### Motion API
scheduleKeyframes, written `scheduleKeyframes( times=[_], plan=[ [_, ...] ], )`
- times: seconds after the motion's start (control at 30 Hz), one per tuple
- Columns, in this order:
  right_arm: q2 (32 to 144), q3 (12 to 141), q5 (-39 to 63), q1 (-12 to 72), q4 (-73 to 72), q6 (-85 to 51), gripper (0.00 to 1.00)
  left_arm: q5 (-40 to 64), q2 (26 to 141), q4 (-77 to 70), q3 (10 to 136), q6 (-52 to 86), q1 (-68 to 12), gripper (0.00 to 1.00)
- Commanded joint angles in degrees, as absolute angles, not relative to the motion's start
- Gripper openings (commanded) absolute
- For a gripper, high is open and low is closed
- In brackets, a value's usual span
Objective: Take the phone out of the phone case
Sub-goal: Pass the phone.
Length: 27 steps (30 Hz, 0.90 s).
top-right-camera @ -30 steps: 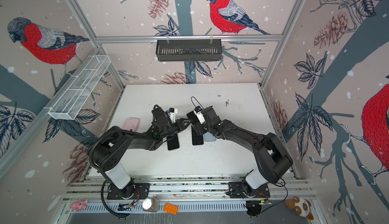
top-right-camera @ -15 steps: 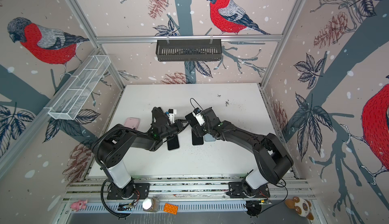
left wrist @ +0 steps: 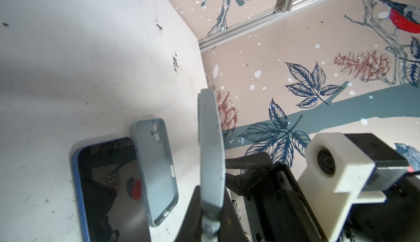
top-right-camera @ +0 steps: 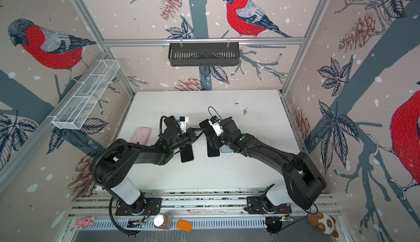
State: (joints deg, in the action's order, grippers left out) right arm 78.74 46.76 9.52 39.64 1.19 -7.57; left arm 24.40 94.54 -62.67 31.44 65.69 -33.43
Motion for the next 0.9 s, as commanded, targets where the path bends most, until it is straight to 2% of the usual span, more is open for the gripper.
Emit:
scheduleKeyframes(
  times=[0.0,0.13,0.37,0.5,0.63,0.87],
  plan=[
    [74.0,44.6,11.3,39.6,-3.8,-13.1,0.82,20.8,91.7,-64.8,31.0,65.7,-33.0,0.0],
    [65.3,40.8,11.9,39.3,-8.1,-19.5,0.99,19.7,88.4,-65.8,30.0,68.1,-31.6,0.0],
    [49.7,32.7,10.5,37.5,-13.8,-34.2,1.0,16.9,78.9,-64.0,29.7,70.2,-29.6,0.0],
    [43.4,25.9,13.8,36.2,-22.0,-43.2,1.0,14.7,74.3,-62.9,29.6,72.5,-29.5,0.0],
    [42.6,21.1,17.4,36.0,-32.8,-48.5,0.99,13.8,72.6,-65.9,28.7,77.2,-29.6,0.0],
    [48.5,17.5,20.9,35.6,-49.3,-54.1,0.99,12.8,71.0,-70.0,26.6,83.8,-30.9,0.0]
  ],
)
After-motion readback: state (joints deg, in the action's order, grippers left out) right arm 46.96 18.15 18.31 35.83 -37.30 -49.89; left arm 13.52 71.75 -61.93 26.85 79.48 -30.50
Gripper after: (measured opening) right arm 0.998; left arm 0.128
